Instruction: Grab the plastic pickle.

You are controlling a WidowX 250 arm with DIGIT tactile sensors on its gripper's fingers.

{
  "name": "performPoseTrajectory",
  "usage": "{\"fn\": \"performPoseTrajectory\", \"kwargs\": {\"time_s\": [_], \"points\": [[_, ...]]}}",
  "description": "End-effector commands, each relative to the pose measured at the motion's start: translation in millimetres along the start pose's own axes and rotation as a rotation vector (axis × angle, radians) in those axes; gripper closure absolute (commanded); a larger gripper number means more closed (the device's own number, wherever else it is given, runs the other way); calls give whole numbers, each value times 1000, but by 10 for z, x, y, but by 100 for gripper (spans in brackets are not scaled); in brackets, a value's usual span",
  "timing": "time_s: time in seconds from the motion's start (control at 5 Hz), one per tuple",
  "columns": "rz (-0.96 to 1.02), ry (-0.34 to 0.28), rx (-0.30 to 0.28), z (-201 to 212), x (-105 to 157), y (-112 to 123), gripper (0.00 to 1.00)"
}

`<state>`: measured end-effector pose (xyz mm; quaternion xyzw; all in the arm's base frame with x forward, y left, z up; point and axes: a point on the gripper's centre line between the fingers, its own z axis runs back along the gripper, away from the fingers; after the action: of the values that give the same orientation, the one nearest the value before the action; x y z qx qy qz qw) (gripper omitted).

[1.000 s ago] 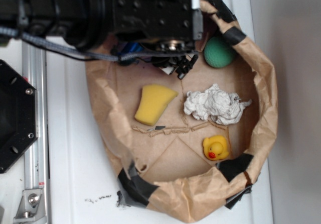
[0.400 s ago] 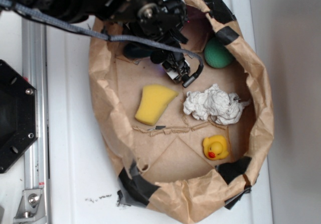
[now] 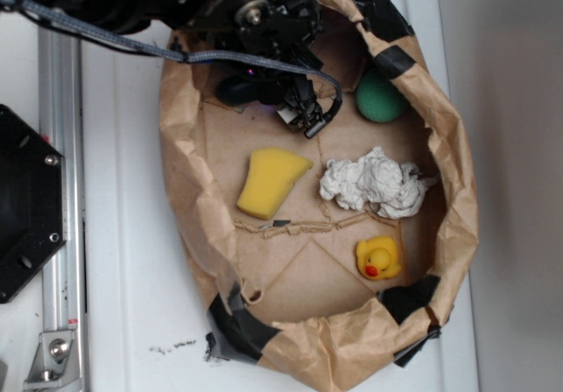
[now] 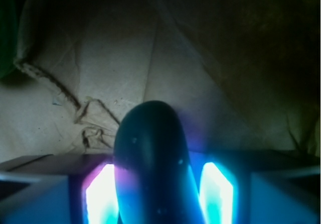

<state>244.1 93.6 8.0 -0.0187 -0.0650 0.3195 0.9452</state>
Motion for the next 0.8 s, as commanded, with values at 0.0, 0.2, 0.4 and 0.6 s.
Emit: {"fn": "performPoseTrajectory", "kwargs": {"time_s": [0.0, 0.2, 0.4, 0.6], "points": [[-71, 32, 46, 51, 7, 18, 100], [-196, -50, 38, 392, 24, -131, 100], [-360, -72, -23, 877, -80, -567, 100], [-487, -65, -163, 1379, -133, -700, 100]]}}
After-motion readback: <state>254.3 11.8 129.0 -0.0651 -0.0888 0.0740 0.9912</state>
